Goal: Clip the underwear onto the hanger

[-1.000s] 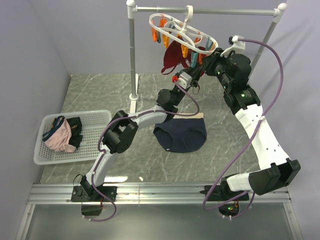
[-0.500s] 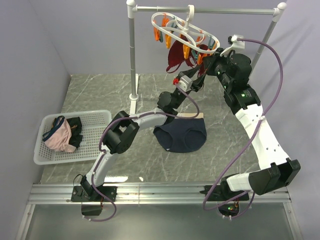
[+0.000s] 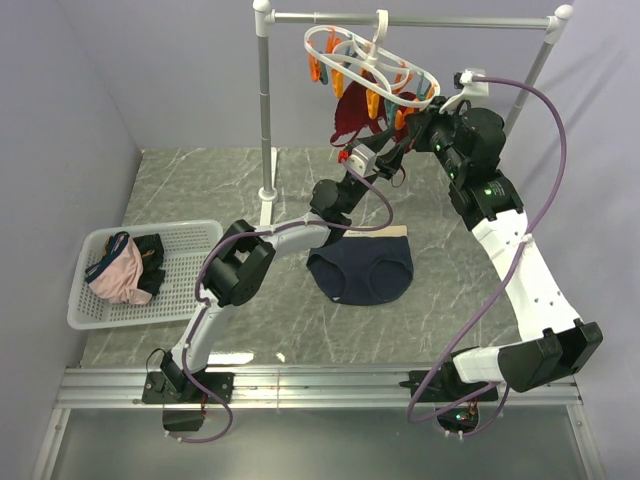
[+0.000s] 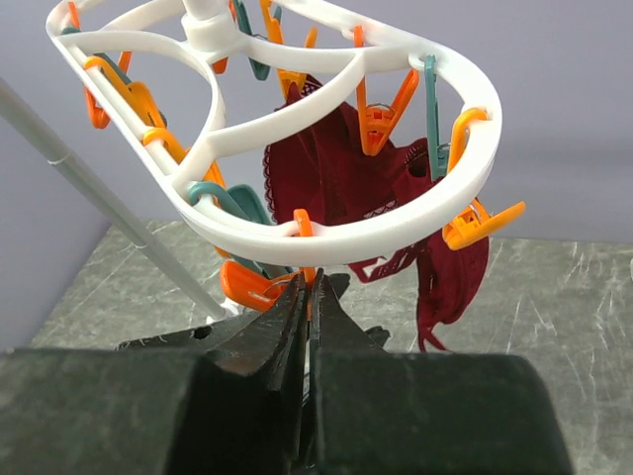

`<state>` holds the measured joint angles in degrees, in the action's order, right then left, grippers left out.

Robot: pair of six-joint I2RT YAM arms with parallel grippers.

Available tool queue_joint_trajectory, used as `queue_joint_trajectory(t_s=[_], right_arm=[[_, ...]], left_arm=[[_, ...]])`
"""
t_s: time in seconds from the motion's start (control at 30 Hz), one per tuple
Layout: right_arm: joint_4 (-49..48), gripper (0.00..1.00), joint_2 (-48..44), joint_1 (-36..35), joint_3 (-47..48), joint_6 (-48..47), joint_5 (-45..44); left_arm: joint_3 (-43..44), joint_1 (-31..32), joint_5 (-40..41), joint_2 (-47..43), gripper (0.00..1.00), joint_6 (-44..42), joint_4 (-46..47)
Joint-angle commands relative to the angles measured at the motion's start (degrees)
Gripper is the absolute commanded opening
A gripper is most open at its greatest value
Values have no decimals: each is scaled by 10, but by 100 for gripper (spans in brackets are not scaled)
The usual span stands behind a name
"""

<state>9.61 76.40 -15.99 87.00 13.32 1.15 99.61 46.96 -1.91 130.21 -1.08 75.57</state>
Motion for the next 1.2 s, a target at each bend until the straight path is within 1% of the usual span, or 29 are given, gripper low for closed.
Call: queue_joint_trajectory(t_s=[0.0,0.33,0.77,1.17], right_arm=[[-6,0,-27,-1,12,-15,1],[1,0,-32,-1,5,-20,-4],[5,0,-34,-1,-2,-22,-1],[8,0,-30,-1,-3,-25,-9]], left_arm=[[15,2,-3,-33,43,-5,72],[17,2,-20,-42,40,3,97],[29,3,-29,-48,41,6,117],[18,5,-34,-60,41,-14,146]])
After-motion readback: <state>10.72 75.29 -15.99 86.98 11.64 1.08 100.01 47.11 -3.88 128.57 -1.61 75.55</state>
